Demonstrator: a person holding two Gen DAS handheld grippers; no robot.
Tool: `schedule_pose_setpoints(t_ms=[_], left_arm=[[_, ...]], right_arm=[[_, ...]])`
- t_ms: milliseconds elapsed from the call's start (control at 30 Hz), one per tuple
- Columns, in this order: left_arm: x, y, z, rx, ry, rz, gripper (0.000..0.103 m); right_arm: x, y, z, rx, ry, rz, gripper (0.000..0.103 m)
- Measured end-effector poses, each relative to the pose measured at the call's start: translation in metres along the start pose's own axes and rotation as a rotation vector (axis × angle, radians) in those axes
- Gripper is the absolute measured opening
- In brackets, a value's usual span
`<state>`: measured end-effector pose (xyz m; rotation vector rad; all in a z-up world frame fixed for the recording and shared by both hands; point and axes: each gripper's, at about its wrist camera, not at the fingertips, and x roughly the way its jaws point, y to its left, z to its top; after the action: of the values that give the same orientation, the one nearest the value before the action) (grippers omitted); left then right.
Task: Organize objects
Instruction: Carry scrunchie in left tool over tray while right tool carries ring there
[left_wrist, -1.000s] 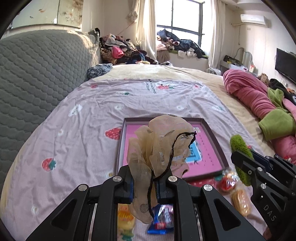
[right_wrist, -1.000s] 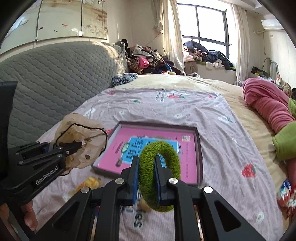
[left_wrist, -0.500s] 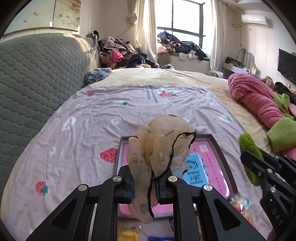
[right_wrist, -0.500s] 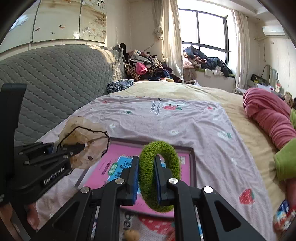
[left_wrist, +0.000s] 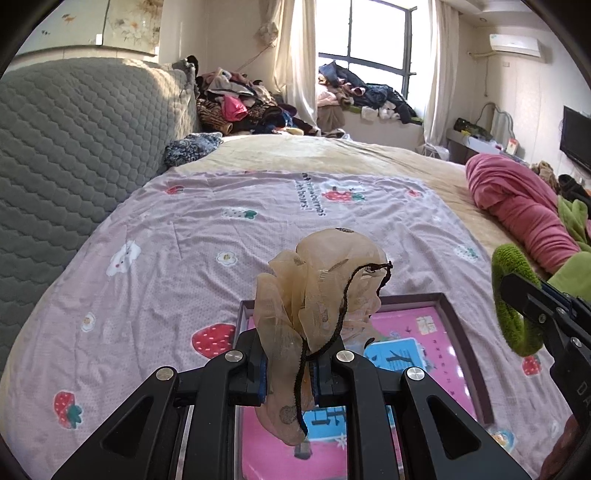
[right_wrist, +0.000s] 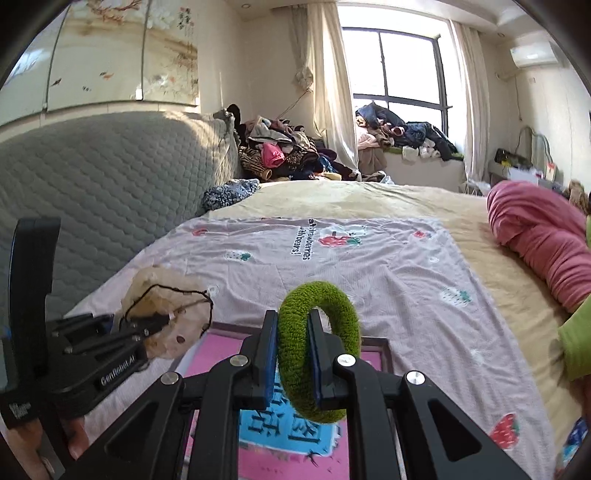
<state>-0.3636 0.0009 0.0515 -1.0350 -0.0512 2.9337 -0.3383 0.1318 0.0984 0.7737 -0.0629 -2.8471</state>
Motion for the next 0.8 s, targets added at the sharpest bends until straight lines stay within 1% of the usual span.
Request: schedule_pose_setpoints(t_ms=[133,233,367,500,633,733,800], left_arm=[[0.023,-0.001,-0.004,-0.010,0.013,-0.017,0.017],[0.045,-0.003,-0.011,-0.012,0.040,-0.024,0.017],[0.066,-0.003,-0.022,-0.012,0.071,-0.032,0.017],[0.086,-0.001,-0.029,-0.015,0.102,-0.021,0.017],[0.100,0.000,-0.032,-0.018,0.136,-0.006,0.018],[0.109,0.001,-0.036,-0.018,0.166,0.005,0.019],[0.111,0.001,-0.037,-0.017,0.171,0.012,0.019]], right_arm=[[0.028,-0.003,-0.010,0.018,0.027,-0.012,0.015],[0.048,-0.010,-0.020,0.045,0.052,-0.003,0.015],[0.075,-0.016,-0.029,0.038,0.089,-0.023,0.015],[0.100,-0.019,-0.038,0.019,0.132,-0.046,0.015],[0.128,-0.021,-0.046,-0.007,0.190,-0.089,0.015],[0.138,-0.023,-0.052,-0.007,0.214,-0.099,0.015],[0.142,-0.026,-0.056,-0.001,0.234,-0.109,0.015]])
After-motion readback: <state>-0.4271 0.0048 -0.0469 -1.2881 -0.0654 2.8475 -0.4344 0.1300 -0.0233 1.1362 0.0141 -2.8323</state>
